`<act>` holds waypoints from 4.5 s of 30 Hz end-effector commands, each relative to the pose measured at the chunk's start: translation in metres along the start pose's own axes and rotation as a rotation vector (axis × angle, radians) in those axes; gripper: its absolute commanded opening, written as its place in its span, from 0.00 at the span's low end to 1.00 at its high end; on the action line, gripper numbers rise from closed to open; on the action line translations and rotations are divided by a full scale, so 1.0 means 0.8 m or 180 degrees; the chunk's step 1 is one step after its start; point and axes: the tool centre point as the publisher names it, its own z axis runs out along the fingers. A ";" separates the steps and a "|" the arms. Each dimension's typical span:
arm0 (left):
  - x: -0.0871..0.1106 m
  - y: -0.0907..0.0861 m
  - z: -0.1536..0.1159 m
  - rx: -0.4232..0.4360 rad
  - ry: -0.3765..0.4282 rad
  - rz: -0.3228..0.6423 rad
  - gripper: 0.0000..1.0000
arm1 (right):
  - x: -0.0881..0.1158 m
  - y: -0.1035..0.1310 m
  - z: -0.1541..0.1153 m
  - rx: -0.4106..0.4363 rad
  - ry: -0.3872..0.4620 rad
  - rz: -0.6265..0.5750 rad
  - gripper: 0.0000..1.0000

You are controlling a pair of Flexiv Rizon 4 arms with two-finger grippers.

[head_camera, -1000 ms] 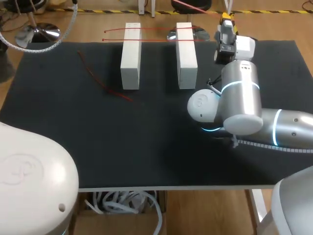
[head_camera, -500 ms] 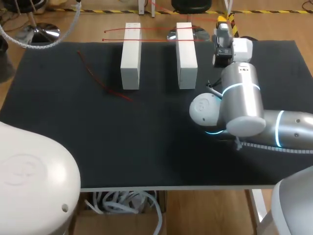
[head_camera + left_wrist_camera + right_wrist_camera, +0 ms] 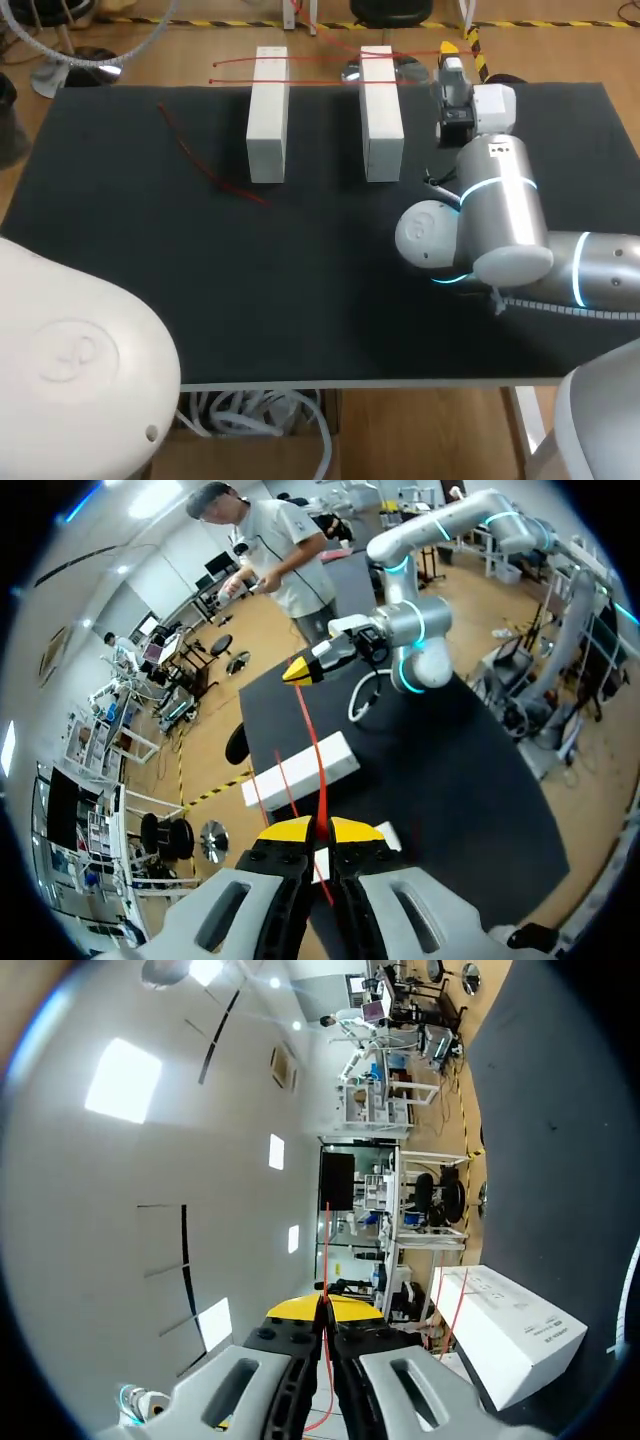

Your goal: Grab the tape and strap the tape.

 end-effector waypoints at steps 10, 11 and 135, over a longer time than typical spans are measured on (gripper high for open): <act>-0.007 -0.002 0.001 -0.0024 -0.0105 0.0030 0.00 | 0.000 0.002 -0.008 0.0051 -0.0044 -0.0065 0.00; -0.007 -0.002 0.001 -0.0024 -0.0105 0.0030 0.00 | 0.000 0.002 -0.008 0.0050 -0.0044 -0.0067 0.00; -0.019 -0.040 0.004 -0.1685 0.1619 -0.0300 0.00 | -0.007 -0.004 0.001 0.0437 0.0186 -0.0490 0.00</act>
